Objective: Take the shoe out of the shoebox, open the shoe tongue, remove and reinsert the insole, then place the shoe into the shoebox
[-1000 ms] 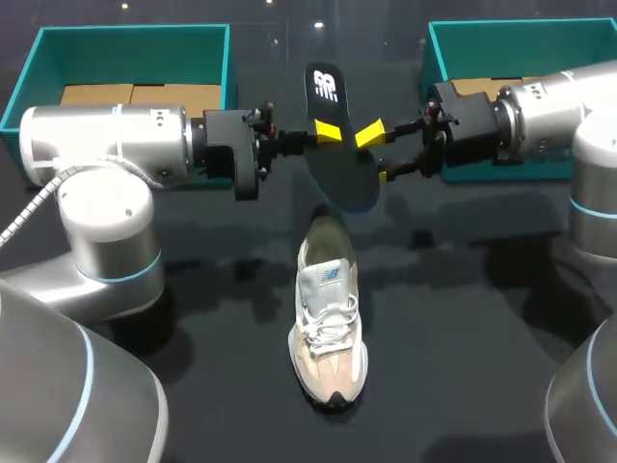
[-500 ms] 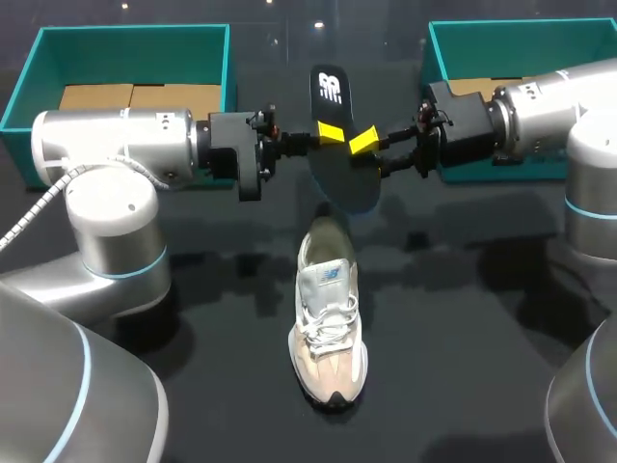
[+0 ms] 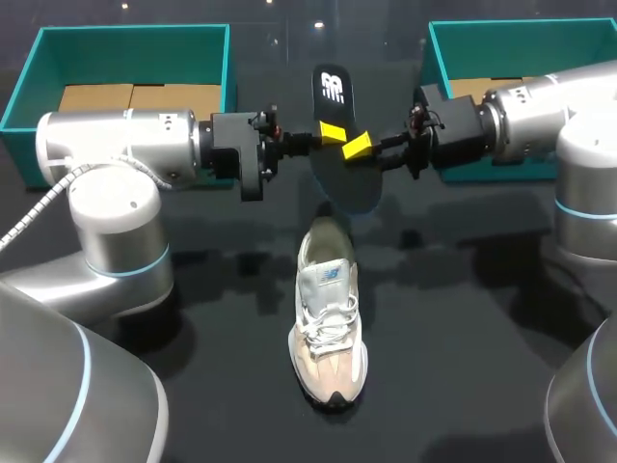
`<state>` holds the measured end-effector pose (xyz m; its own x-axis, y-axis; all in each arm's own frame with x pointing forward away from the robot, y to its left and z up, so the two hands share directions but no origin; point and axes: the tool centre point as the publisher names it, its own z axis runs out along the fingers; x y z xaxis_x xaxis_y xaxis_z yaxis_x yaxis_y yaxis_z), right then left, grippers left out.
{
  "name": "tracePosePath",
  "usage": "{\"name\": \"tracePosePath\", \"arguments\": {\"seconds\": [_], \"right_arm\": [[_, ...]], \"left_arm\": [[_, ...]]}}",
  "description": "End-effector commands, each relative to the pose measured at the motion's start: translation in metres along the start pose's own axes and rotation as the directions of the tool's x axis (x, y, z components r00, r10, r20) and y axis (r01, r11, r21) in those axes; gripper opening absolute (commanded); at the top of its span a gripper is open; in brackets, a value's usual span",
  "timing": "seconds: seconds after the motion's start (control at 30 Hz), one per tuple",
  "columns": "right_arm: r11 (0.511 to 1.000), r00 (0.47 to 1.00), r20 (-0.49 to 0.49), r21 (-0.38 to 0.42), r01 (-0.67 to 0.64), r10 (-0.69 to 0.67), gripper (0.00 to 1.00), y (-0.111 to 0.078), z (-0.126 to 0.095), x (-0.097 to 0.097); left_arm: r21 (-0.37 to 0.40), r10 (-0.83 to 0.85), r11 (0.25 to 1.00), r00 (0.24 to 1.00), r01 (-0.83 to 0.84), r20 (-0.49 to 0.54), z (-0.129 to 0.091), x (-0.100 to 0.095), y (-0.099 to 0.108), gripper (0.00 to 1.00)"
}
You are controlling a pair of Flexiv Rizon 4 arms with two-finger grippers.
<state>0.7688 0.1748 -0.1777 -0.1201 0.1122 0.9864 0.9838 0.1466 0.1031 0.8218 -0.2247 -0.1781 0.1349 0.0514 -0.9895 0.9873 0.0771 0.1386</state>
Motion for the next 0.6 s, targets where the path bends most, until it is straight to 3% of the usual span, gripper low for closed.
{"name": "tracePosePath", "arguments": {"seconds": [0.03, 0.37, 0.6], "right_arm": [[1.0, 1.0, 0.0, -0.001, 0.0, 0.0, 0.26, 0.0014, 0.003, -0.0018], [1.0, 1.0, -0.003, -0.001, 0.001, -0.001, 0.11, 0.0029, 0.0041, -0.0027], [1.0, 1.0, -0.002, -0.004, 0.001, -0.001, 0.09, 0.0028, 0.0053, -0.0023]], "left_arm": [[0.002, 0.002, 1.0, 1.0, -0.002, 0.001, 0.0017, 0.0016, 0.001, 0.0], [0.003, 0.004, 1.0, 1.0, -0.004, 0.006, 0.0015, 0.002, 0.0015, 0.0], [0.006, 0.005, 1.0, 1.0, -0.005, 0.007, 0.0018, 0.002, 0.0014, 0.0]]}}
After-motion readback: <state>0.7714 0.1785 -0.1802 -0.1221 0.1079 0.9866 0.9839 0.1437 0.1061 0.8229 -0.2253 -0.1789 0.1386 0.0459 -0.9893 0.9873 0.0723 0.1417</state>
